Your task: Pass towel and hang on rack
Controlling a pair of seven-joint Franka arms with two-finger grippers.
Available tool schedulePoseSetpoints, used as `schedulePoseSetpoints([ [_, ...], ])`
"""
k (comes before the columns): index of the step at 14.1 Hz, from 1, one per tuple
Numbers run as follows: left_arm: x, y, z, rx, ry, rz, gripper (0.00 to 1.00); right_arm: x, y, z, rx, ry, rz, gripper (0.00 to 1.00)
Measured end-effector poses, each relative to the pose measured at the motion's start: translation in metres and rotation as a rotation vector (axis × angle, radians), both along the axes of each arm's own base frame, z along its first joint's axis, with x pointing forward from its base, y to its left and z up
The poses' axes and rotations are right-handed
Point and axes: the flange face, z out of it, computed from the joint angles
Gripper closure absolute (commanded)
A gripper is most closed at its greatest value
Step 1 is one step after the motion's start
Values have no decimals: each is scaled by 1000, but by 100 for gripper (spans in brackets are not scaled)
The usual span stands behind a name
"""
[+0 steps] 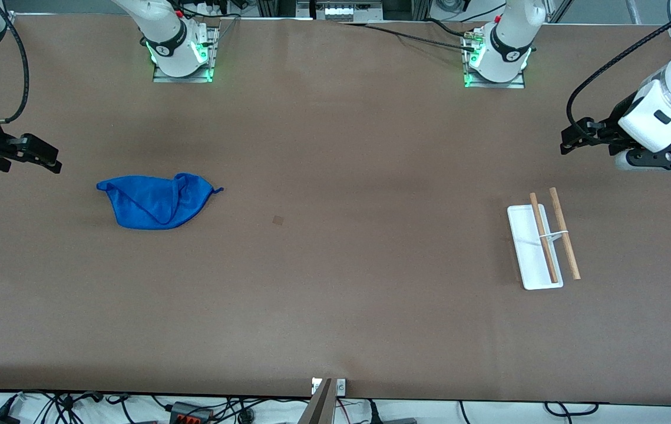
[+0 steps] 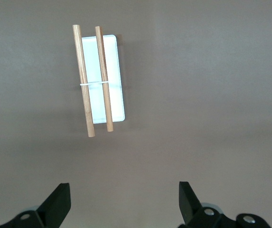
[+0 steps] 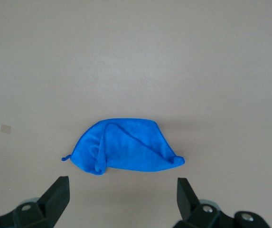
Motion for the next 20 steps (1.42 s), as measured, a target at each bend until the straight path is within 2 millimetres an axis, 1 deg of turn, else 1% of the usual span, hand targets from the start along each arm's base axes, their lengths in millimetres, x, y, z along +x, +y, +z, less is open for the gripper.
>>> schedulePoseSetpoints([
  [7,0,4,0,0,1,8,0,0,-1,0,0,0,-3,0],
  [11,0,4,0,0,1,8,0,0,-9,0,1,0,-16,0],
  [15,0,4,0,0,1,8,0,0,-6,-1,3,2,-9,0],
  [16,0,4,0,0,1,8,0,1,-5,-5,3,12,-9,0],
  [17,0,4,0,0,1,8,0,3,-5,-14,2,29,-8,0],
  [18,0,4,0,0,1,8,0,8,-3,-28,2,52,-6,0],
  [20,1,4,0,0,1,8,0,19,0,-62,1,108,-1,0],
])
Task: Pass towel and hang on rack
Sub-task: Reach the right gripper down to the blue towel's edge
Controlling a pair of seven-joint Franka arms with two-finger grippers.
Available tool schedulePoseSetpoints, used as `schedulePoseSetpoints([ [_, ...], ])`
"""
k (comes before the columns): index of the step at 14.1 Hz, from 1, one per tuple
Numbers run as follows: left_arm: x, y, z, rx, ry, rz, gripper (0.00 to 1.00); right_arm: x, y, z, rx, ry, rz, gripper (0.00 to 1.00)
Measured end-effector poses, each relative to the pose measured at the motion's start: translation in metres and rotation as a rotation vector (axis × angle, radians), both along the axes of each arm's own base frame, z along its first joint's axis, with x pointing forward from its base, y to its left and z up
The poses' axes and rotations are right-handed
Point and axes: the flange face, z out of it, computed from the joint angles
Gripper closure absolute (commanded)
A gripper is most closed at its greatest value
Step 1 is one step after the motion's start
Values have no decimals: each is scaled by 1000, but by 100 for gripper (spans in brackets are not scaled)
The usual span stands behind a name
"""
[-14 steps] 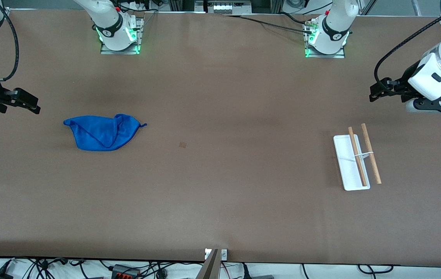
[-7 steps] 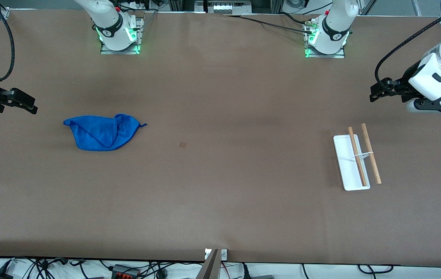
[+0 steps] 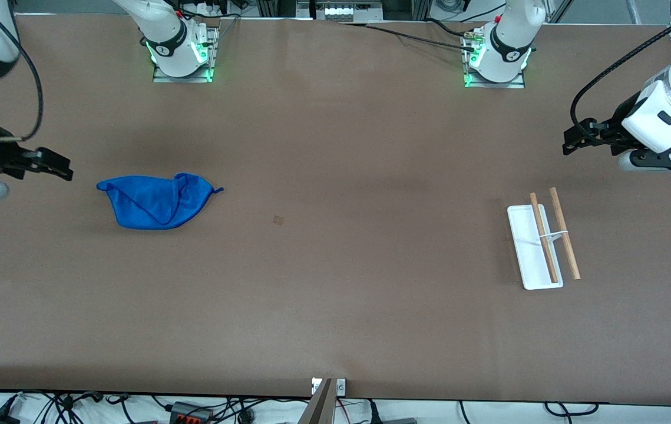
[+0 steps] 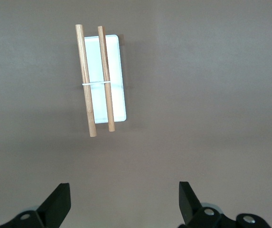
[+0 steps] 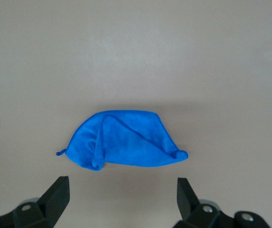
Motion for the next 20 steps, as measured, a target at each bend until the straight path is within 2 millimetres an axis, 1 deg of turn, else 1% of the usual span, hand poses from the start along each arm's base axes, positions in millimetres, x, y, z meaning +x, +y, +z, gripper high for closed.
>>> schedulePoseSetpoints([
  [3,0,0,0,0,0,0,0,14,8,-56,-1,91,13,0],
  [4,0,0,0,0,0,0,0,17,16,-70,-2,113,26,0],
  [6,0,0,0,0,0,0,0,20,36,-89,-5,147,58,0],
  [10,0,0,0,0,0,0,0,14,75,-136,-18,280,109,0],
  [12,0,0,0,0,0,0,0,12,88,-163,-34,330,93,0],
  [13,0,0,0,0,0,0,0,11,89,-179,-36,357,83,0],
  [14,0,0,0,0,0,0,0,9,89,-194,-24,385,72,4],
  [17,0,0,0,0,0,0,0,1,89,-240,30,467,32,6],
  [18,0,0,0,0,0,0,0,0,85,-253,40,480,18,7],
  [20,0,0,0,0,1,0,0,-2,77,-276,51,474,-5,12],
])
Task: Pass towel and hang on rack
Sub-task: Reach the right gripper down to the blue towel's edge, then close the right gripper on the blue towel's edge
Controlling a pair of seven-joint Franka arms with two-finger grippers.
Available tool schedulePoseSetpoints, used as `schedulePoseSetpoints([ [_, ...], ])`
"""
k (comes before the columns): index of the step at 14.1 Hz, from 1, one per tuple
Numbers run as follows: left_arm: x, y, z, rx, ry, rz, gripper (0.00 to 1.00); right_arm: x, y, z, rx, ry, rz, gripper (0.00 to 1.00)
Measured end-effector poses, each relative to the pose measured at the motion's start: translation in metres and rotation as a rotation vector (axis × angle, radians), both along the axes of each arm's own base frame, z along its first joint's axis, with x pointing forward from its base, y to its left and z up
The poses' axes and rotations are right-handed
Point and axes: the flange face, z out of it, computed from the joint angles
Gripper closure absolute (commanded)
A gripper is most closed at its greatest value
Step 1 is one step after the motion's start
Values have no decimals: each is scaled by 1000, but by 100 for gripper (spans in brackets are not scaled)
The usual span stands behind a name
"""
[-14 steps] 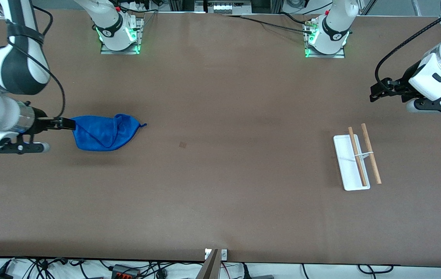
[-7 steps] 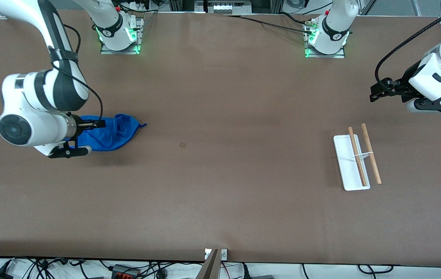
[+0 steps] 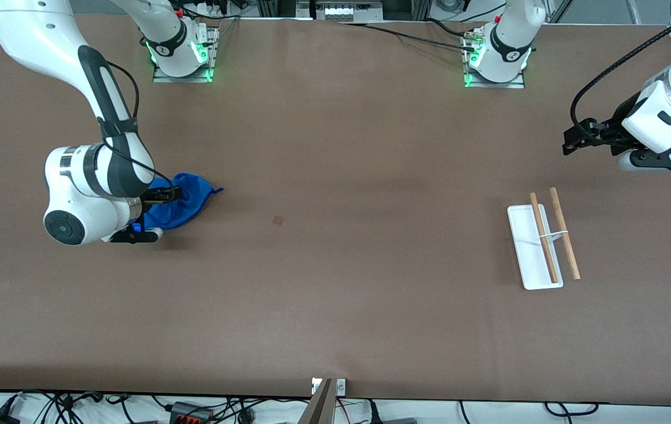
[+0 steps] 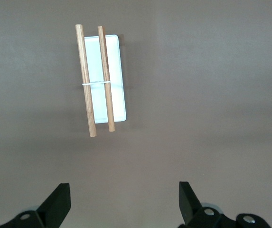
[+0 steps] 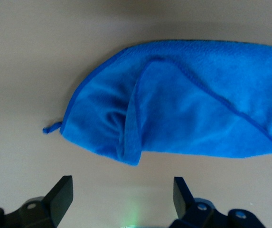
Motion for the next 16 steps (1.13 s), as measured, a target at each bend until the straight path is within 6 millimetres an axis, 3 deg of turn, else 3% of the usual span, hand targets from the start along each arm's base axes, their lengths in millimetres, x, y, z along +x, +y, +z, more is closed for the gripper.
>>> schedulePoseSetpoints([
  [4,0,0,0,0,1,0,0,-19,-6,-41,-7,16,-35,14],
  [10,0,0,0,0,1,0,0,-34,-9,-60,3,66,-76,35],
  [13,0,0,0,0,2,0,0,-40,-9,-71,1,92,-80,67],
  [16,0,0,0,0,2,0,0,-41,-5,-71,32,104,-118,91],
])
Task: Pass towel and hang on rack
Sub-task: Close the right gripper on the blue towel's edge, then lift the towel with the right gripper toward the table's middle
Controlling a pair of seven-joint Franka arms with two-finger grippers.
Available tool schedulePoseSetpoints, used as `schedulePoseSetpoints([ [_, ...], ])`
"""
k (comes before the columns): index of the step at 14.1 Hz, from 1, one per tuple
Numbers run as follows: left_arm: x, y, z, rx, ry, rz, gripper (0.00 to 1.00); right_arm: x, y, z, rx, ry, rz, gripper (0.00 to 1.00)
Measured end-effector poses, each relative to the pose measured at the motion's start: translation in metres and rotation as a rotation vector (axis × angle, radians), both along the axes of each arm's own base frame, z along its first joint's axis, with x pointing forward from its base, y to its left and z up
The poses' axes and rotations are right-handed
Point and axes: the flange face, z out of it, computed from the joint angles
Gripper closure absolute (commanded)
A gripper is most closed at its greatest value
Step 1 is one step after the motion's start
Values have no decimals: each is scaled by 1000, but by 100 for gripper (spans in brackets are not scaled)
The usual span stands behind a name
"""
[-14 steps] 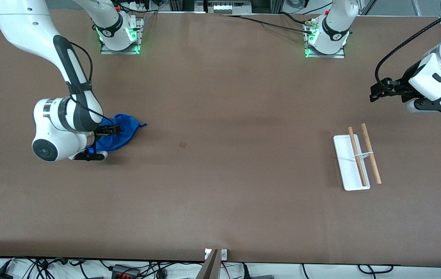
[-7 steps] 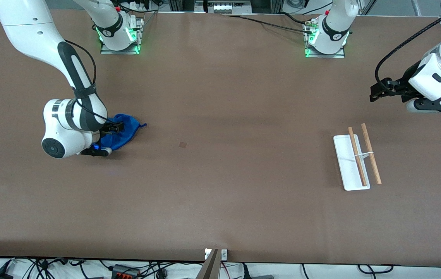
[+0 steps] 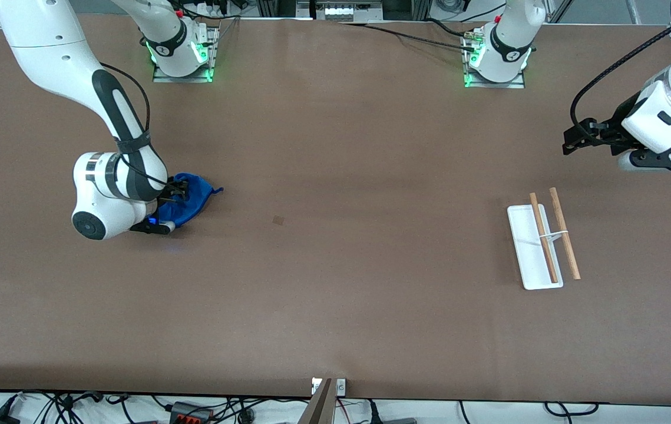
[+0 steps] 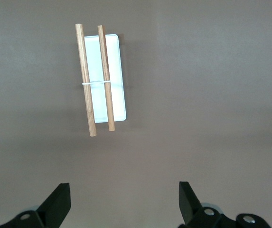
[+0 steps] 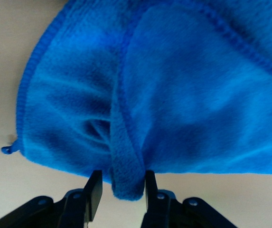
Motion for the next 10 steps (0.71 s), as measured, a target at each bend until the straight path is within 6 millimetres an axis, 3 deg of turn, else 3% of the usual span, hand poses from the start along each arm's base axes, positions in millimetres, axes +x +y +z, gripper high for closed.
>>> schedulePoseSetpoints([
  [1,0,0,0,0,0,0,0,0,0,0,3,1,-4,100],
  [7,0,0,0,0,0,0,0,3,2,5,7,-6,-4,100],
  [9,0,0,0,0,1,0,0,10,7,22,17,11,7,100],
  [10,0,0,0,0,1,0,0,18,12,43,28,30,21,100],
])
